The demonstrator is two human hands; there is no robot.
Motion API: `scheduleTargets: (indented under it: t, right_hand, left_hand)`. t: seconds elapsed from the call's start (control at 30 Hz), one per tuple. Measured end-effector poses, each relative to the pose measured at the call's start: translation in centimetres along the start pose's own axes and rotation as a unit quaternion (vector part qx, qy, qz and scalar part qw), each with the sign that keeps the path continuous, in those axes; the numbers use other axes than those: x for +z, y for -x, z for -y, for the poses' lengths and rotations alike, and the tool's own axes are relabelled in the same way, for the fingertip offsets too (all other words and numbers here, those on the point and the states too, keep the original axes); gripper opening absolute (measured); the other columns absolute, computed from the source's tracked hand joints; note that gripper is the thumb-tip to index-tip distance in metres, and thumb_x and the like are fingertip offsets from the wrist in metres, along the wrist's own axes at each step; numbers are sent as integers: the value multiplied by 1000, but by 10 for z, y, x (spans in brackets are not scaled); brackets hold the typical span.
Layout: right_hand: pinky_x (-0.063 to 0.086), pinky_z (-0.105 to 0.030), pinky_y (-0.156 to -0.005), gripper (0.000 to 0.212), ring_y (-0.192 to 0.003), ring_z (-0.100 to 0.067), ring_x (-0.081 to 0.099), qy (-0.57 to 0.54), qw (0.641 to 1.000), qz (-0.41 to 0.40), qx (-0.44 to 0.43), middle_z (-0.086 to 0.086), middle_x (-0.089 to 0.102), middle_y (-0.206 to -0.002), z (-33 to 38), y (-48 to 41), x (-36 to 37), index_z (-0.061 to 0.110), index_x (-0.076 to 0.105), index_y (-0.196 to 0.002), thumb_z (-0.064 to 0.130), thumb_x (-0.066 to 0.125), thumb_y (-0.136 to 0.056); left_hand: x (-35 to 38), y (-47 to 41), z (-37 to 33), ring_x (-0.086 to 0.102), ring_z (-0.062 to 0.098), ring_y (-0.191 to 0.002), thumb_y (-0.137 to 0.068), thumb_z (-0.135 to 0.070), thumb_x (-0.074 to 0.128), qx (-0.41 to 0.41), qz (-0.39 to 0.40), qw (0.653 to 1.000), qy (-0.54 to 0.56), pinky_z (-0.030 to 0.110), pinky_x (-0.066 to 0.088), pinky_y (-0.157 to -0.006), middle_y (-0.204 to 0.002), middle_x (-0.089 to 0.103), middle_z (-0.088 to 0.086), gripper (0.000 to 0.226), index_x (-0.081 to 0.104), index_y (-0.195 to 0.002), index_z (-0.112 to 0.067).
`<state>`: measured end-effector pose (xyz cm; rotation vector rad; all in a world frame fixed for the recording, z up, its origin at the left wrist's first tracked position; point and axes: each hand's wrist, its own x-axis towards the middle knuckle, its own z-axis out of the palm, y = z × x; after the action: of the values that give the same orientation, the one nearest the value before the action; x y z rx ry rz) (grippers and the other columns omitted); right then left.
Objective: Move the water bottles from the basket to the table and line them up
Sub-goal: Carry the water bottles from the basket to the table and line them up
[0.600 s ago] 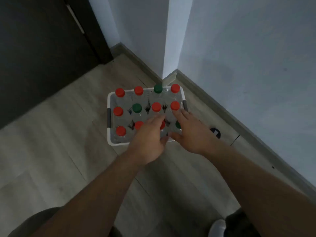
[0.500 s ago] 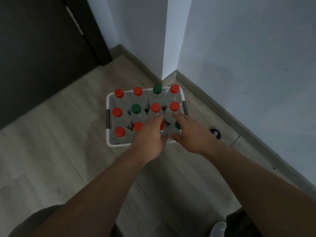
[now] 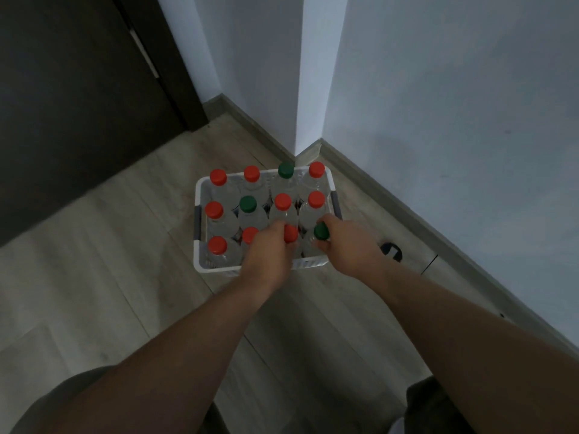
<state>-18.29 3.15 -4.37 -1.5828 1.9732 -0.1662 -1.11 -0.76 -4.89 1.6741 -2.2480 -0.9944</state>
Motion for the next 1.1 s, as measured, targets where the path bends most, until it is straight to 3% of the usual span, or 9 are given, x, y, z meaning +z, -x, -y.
scheduleTargets:
  t: [0.17,0.27,0.37,0.43,0.53,0.6,0.73,0.9,1.1]
  right_hand:
    - [46,-20,-73,16,-80,0,57,-77,996,-36,-26,11,63,-98,5,9,-14,25,59,-117,31,61,-103]
    - [34,-9,-73,13,-84,10,50,-130,987,-75,-62,23,54,-93,14,17,-33,29,57,-114,31,61,-102]
    - [33,-9,-76,14,-89,9,52,-157,975,-120,-97,25,53,-98,22,21,-46,33,54,-113,36,61,-102]
    - [37,-11,-83,24,-101,3,54,-201,966,-132,-100,17,57,-112,25,22,-52,30,53,-123,41,59,-102]
    - [45,-21,-89,31,-105,0,56,-218,951,-178,-131,20,54,-112,31,23,-60,32,48,-123,52,53,-100]
    - [43,-17,-86,32,-102,9,53,-205,945,-208,-148,29,48,-107,35,26,-65,36,44,-121,58,45,-98]
    - [39,-4,-83,40,-102,16,52,-199,942,-218,-160,32,49,-107,38,30,-69,37,45,-123,67,35,-99]
    - [53,-35,-91,51,-106,-6,61,-204,946,-185,-172,11,63,-111,28,34,-65,20,58,-129,59,38,-103]
    - [52,-33,-95,45,-111,-7,60,-221,953,-136,-157,16,60,-116,28,42,-69,34,50,-131,64,37,-100]
  left_hand:
    - [-18,8,-9,64,14,-88,-100,-27,61,58,-27,998,-26,32,53,-80,-94,67,-5,9,59,-107,-21]
    - [-40,10,-17,60,8,-86,-100,-34,61,87,-55,995,-3,24,48,-77,-90,61,-12,11,57,-106,-26]
    - [-58,10,-21,57,7,-96,-101,-39,56,121,-56,990,48,19,44,-83,-100,60,-10,17,59,-109,-24]
    - [-65,10,-22,58,9,-101,-101,-44,51,140,-55,984,94,27,48,-89,-105,61,-7,22,57,-110,-25]
    - [-71,12,-26,55,5,-95,-99,-51,48,151,-76,977,132,21,42,-84,-103,57,-8,25,54,-108,-28]
    - [-74,13,-27,54,2,-93,-100,-53,48,168,-109,970,139,14,39,-84,-101,54,-15,28,54,-110,-28]
    - [-81,17,-31,58,4,-104,-101,-55,45,184,-139,962,149,20,47,-90,-109,60,-12,43,58,-124,-21]
    - [-81,19,-32,62,9,-104,-103,-48,47,209,-134,955,164,31,52,-92,-107,64,-9,39,61,-120,-16]
    - [-74,24,-32,65,14,-102,-103,-47,47,213,-119,954,174,42,54,-91,-105,66,-6,32,59,-114,-20]
